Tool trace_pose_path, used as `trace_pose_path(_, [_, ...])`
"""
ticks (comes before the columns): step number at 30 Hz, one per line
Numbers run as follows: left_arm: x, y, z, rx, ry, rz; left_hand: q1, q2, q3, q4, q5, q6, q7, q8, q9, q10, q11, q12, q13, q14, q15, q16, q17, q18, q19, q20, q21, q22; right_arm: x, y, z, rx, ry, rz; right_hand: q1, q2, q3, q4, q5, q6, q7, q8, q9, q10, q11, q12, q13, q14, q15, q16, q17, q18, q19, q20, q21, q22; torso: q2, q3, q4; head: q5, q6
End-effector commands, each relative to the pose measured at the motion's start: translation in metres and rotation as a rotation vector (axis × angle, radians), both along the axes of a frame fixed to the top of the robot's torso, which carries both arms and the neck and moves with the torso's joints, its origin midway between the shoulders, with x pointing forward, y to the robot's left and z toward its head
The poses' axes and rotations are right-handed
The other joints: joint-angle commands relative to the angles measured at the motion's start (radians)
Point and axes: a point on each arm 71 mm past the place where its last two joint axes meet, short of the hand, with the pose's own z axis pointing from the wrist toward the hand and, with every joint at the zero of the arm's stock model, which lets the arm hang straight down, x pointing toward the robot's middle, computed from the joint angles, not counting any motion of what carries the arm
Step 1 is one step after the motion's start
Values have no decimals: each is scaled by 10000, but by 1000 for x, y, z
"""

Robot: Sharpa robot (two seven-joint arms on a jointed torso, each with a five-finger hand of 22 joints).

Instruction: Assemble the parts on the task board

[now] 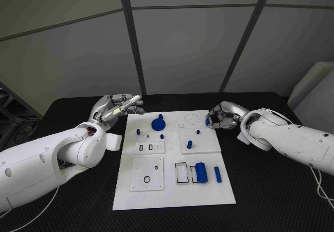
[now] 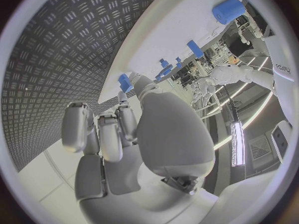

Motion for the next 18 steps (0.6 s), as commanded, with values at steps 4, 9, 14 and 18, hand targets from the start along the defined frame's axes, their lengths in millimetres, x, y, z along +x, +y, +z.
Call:
trace_pose_path(4, [0, -1, 1, -18, -101, -113, 71, 30, 10, -77, -55, 31, 9, -63, -4, -11, -47, -15, -5, -66, -23, -68, 16, -10, -41, -4, -35, -10, 2, -1, -1, -109, -34, -94, -90, 119, -12, 33, -51, 116, 1, 24, 35, 16, 1, 45, 150, 897, -24, 4, 2078, -22, -15, 32, -3, 53, 6, 3, 3, 7, 1])
trace_pose_path(9, [0, -1, 1, -16, -98, -111, 71, 31, 10, -77, -55, 31, 9, -63, -4, -11, -47, -15, -5, -66, -23, -68, 16, -10, -41, -4, -35, -10, 3, 1, -1, -106, -19, -77, -131, 201, 6, 35, -54, 329, -35, 120, 68, 64, -28, 92, 203, 902, -45, 11, 2099, -24, 1, 20, 5, 72, 8, 14, -3, 19, -34])
trace_pose_path(14, [1, -1, 1, -5, -76, -100, 71, 31, 10, -77, -55, 31, 9, -63, -4, -11, -47, -15, -5, -66, -23, -68, 16, -10, -41, -4, -35, -10, 4, 3, -1, -104, -1, -69, -139, 211, 8, 33, -55, 365, -42, 137, 72, 73, -35, 101, 214, 902, -51, 11, 2099, -27, 9, 16, 10, 82, 5, 10, -9, 7, -56])
trace_pose_path(18, [1, -1, 1, -4, -63, -111, 68, 52, 19, -78, -55, 32, 13, -65, -4, -13, -44, -17, -6, -66, -23, -72, 20, -10, -41, -3, -34, -11, 4, 4, -2, -103, 8, -67, -141, 212, 8, 32, -56, 374, -44, 140, 73, 74, -37, 101, 214, 904, -52, 14, 2106, -27, 11, 15, 12, 85, 2, 11, 2, 10, -81])
